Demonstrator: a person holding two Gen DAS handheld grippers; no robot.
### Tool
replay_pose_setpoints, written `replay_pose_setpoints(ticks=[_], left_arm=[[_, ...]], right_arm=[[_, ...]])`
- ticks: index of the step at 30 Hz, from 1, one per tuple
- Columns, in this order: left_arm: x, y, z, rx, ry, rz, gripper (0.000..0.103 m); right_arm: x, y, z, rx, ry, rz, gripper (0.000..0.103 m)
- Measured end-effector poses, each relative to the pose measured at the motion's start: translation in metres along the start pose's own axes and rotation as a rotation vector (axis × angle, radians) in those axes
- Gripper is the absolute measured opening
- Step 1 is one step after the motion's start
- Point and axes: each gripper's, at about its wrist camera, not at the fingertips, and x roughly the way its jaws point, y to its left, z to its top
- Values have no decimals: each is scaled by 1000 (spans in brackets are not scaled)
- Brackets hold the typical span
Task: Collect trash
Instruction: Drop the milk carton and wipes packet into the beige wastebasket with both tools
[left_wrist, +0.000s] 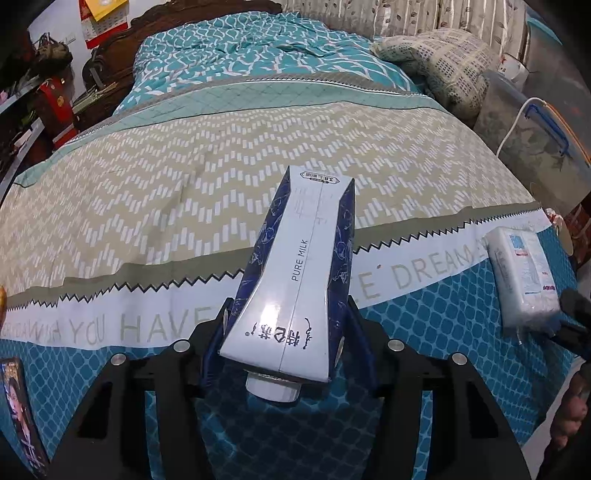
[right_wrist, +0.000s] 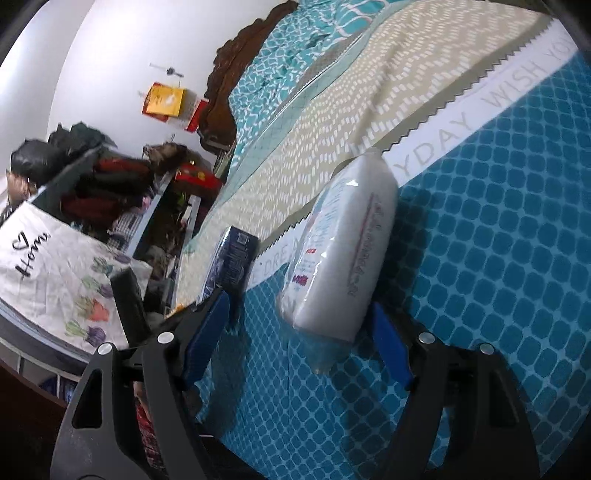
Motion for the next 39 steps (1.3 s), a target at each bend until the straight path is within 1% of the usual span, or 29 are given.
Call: replay_pose_setpoints(ticks=[1,2,3,4,6,9,12,15,16,17,18,19,22,23,26,27,29,31,33,34,35,36,37,39], left_arm=[[0,-2,1,1,2,-9,53],[-1,-4,2,-1,7,-29,53],[-1,-8,3,-2,10,-47,53],[-2,-13,6,1,12,-67,53],[-4,-27,13,18,12,-104,53],[-5,-62,31,66,19,-185,53],[-5,-115,56,144,25,-282,53],[-7,-182,84,244,24,-374,53],[-8,-214,98,288,22,-415,53],[-7,-236,104,313,23,-436,53],[-6,-261,110,341,26,-459,53],[-4,-288,119,372,31,-489,53],[9,-366,139,445,71,-563,53],[17,-392,146,461,94,-584,53],[37,-454,161,502,130,-613,53],[43,-468,164,515,137,-613,53],[57,-498,169,542,153,-599,53],[71,-521,172,555,167,-580,53],[87,-540,174,563,185,-560,54],[98,-549,175,563,200,-536,54],[105,-554,176,557,209,-520,59],[111,-557,177,547,218,-509,65],[115,-558,179,529,224,-504,66],[116,-552,184,501,229,-529,67]], right_arm=[[0,-2,1,4,-3,-18,54],[2,-4,1,4,2,-35,39],[3,-8,0,12,4,-37,37],[-1,-11,0,17,-4,-30,36],[-9,-11,-1,-6,-30,-48,35],[-35,-16,4,-22,-116,-88,35],[-82,-38,14,0,-236,-148,35],[-130,-62,25,33,-334,-213,35],[-152,-72,31,36,-374,-254,35],[-173,-79,37,26,-410,-306,35],[-188,-82,43,13,-430,-345,35],[-205,-88,51,-8,-448,-406,35],[-242,-106,73,-37,-466,-535,34],[-249,-114,79,-38,-467,-555,34],[-261,-132,100,-26,-464,-586,35],[-263,-140,105,-21,-457,-591,35],[-266,-157,117,-9,-443,-602,35],[-262,-168,130,-9,-430,-611,35],[-260,-179,139,-19,-410,-630,39],[-256,-182,144,-28,-396,-652,40],[-249,-181,149,-36,-387,-672,51],[-246,-181,151,-49,-388,-696,67],[-246,-180,150,-57,-401,-710,72],[-248,-178,146,-80,-431,-741,74]])
